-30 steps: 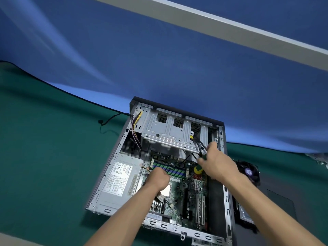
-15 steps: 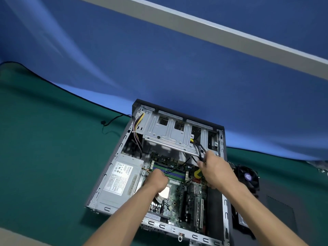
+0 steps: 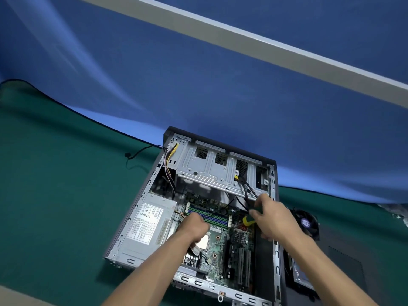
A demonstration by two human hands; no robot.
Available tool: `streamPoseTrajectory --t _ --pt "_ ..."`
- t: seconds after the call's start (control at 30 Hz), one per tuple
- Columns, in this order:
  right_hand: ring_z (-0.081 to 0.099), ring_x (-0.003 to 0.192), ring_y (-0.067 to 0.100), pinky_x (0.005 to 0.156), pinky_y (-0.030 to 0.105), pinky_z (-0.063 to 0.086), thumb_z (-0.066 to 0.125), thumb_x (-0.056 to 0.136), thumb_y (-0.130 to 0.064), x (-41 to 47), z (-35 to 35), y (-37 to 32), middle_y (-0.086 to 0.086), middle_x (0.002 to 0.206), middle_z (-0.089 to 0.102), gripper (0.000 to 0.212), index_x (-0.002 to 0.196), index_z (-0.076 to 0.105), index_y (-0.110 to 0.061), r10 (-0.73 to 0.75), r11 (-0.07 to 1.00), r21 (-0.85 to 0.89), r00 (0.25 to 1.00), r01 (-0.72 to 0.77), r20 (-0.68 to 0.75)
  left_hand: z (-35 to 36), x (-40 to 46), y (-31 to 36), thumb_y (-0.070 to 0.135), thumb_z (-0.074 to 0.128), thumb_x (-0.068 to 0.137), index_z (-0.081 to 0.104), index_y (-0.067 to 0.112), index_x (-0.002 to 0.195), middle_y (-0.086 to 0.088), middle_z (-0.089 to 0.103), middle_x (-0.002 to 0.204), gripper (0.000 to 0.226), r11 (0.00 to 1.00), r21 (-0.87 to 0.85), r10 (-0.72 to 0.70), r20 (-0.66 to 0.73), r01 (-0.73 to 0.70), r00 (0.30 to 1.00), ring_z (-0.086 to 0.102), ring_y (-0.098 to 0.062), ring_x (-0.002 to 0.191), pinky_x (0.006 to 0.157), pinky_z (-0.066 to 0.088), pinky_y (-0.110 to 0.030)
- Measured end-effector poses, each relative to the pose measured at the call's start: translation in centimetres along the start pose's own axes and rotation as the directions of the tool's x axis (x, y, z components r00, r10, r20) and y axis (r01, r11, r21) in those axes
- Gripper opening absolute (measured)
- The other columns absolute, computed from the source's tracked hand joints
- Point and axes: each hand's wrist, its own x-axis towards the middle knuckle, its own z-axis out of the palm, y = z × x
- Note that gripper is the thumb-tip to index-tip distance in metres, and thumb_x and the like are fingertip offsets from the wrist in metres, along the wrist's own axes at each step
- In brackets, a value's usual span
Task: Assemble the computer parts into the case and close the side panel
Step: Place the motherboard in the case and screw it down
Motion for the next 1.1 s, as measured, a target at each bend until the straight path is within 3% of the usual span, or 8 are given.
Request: streamPoseTrajectory --t 0.2,0.3,0.43,0.57,0.7,0.83,0.93,1.1 --pt "0.060 0.071 0.020 0.056 0.031 0.047 0.049 0.097 -0.033 -0.2 -0.2 0.0 0.003 0.090 0.057 0.019 0.105 0.038 -0.020 0.022 1.000 -0.010 0.998 -0.022 0.053 0.0 0.0 0.0 0.013 0.053 0.090 0.051 0.012 0.076 -0.011 0.049 0.074 0.014 1.000 0.023 0.007 0.001 -0.007 1.000 0.046 -0.023 0.062 0.059 0.039 -0.027" --pt "0.061 0.076 0.026 0.062 0.031 0.043 0.039 0.100 -0.041 -0.2 -0.1 0.3 0.005 0.085 0.062 0.030 0.103 0.046 -0.012 0.046 0.992 -0.116 0.998 -0.051 -0.041 0.0 0.0 0.0 0.013 0.053 0.089 0.048 0.013 0.069 -0.009 0.048 0.068 0.021 1.000 0.022 0.001 -0.009 -0.001 1.000 0.046 -0.021 0.059 0.060 0.041 -0.028" --pt "0.057 0.065 0.016 0.055 0.028 0.043 0.052 0.094 -0.032 0.0 -0.1 0.4 0.002 0.085 0.057 0.022 0.105 0.039 -0.018 0.041 0.999 0.019 0.998 -0.042 0.054 -0.2 -0.2 0.2 0.013 0.053 0.089 0.044 0.014 0.062 -0.007 0.046 0.062 0.029 0.999 0.033 -0.004 -0.022 0.005 1.000 0.046 -0.022 0.058 0.060 0.041 -0.029" --pt "0.062 0.075 0.026 0.060 0.032 0.043 0.037 0.100 -0.041 0.1 0.2 0.6 0.009 0.093 0.065 0.028 0.102 0.044 -0.014 0.063 0.994 -0.086 0.992 -0.072 -0.106 -0.2 -0.5 0.2 0.014 0.053 0.089 0.044 0.013 0.065 -0.010 0.047 0.068 0.026 0.999 0.037 -0.005 -0.014 0.005 1.000 0.045 -0.023 0.063 0.062 0.039 -0.029" --pt "0.060 0.062 0.019 0.051 0.029 0.047 0.045 0.098 -0.030 -0.2 -0.3 0.5 0.005 0.087 0.056 0.017 0.104 0.035 -0.019 0.045 0.996 0.078 0.998 -0.049 0.047 -0.2 -0.5 0.1 0.015 0.053 0.090 0.046 0.012 0.065 -0.010 0.048 0.067 0.026 0.999 0.047 -0.001 -0.015 0.002 1.000 0.044 -0.022 0.059 0.062 0.041 -0.029" --pt "0.060 0.072 0.027 0.065 0.033 0.049 0.032 0.101 -0.039 -0.7 0.8 0.5 0.007 0.084 0.061 0.027 0.100 0.041 -0.014 0.042 0.999 0.004 0.998 -0.042 -0.036 -0.1 -0.6 0.2 0.017 0.053 0.091 0.046 0.013 0.066 -0.009 0.049 0.068 0.027 0.998 0.059 -0.003 -0.015 0.004 1.000 0.046 -0.022 0.059 0.063 0.043 -0.029" --pt "0.060 0.065 0.021 0.046 0.027 0.048 0.051 0.093 -0.033 -0.6 0.7 0.3 0.005 0.092 0.054 0.024 0.102 0.034 -0.019 0.068 0.983 0.169 0.997 -0.073 0.036 -0.2 -0.8 0.3 0.018 0.054 0.091 0.047 0.012 0.066 -0.009 0.049 0.067 0.027 0.997 0.073 0.002 -0.017 -0.001 1.000 0.046 -0.022 0.059 0.064 0.043 -0.029" --pt "0.061 0.073 0.030 0.059 0.036 0.045 0.039 0.100 -0.039 -0.7 1.0 0.2 0.006 0.080 0.060 0.024 0.093 0.039 -0.015 0.016 0.999 -0.034 0.981 -0.023 -0.196 -0.3 -1.1 0.3 0.017 0.054 0.091 0.042 0.014 0.058 -0.005 0.043 0.057 0.035 0.997 0.073 0.002 -0.025 0.000 1.000 0.043 -0.019 0.052 0.063 0.043 -0.029"
